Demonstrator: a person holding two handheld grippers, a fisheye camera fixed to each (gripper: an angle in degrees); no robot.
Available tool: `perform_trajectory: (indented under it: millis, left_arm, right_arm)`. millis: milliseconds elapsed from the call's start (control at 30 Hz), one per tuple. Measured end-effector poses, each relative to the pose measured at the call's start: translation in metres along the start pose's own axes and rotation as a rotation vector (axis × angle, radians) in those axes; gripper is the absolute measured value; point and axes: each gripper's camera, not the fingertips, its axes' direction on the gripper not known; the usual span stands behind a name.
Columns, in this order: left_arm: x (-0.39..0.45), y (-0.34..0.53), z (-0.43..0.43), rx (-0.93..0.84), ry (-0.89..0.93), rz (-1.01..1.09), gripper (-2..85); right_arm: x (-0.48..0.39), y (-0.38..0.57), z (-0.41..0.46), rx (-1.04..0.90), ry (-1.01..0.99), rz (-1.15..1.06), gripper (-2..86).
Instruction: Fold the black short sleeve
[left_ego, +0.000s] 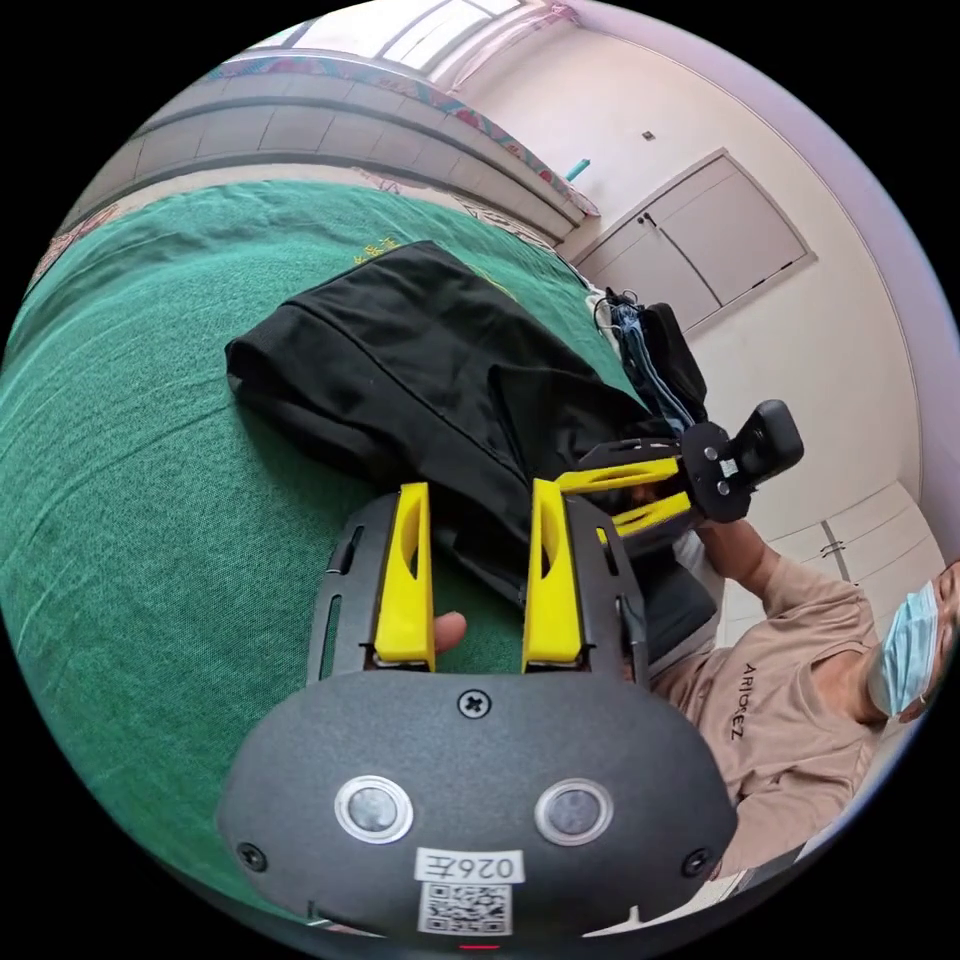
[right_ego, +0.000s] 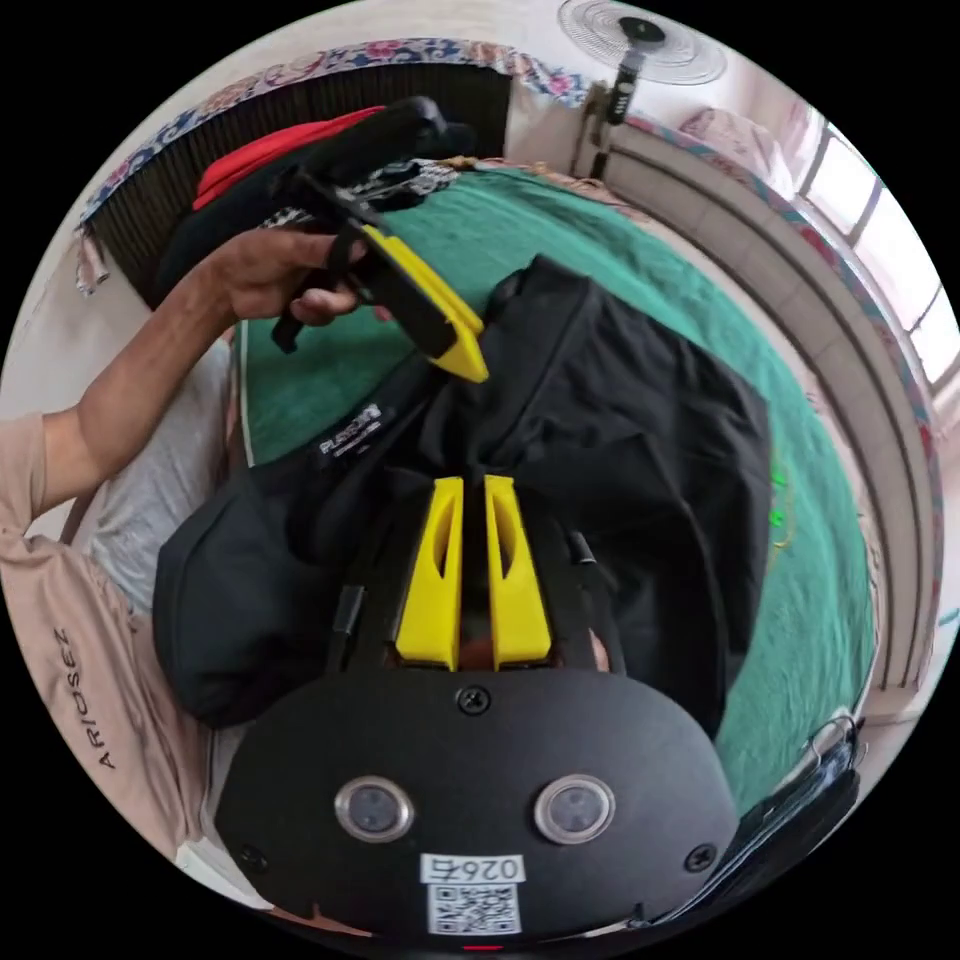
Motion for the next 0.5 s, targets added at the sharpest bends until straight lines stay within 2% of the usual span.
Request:
perform_trajectory:
  millis: [100,233,300,367,400,467,500]
  left_arm:
    - [-0.032,0.019,-0.010,0.055,0.134,-0.073,13.9]
    - [-0.053,0.042,-0.017,0.159,0.178,-0.137,15.4]
    - [-0.053,0.046,-0.018,0.169,0.143,-0.141,15.9]
    - [-0.050,0.048,-0.018,0.163,0.099,-0.139,15.8]
    - [-0.045,0.049,-0.018,0.154,0.054,-0.134,15.7]
    - [-0.035,0.052,-0.021,0.143,-0.019,-0.122,15.1]
    - [-0.027,0.053,-0.024,0.145,-0.072,-0.111,15.2]
  right_arm:
    - [0.064,-0.006,-0.048,0.089,0.054,0.109,-0.5]
    - [0.220,0.026,-0.160,0.289,0.096,0.462,-0.8]
    - [0.300,0.071,-0.214,0.395,0.086,0.684,-0.8]
    - [0.395,0.166,-0.272,0.532,0.024,1.028,-0.8]
    - [0.414,0.194,-0.282,0.571,0.004,1.119,-0.7]
    - [0.455,0.305,-0.311,0.752,-0.058,1.455,-0.7]
    - [0.457,0.328,-0.316,0.806,-0.063,1.524,-0.7]
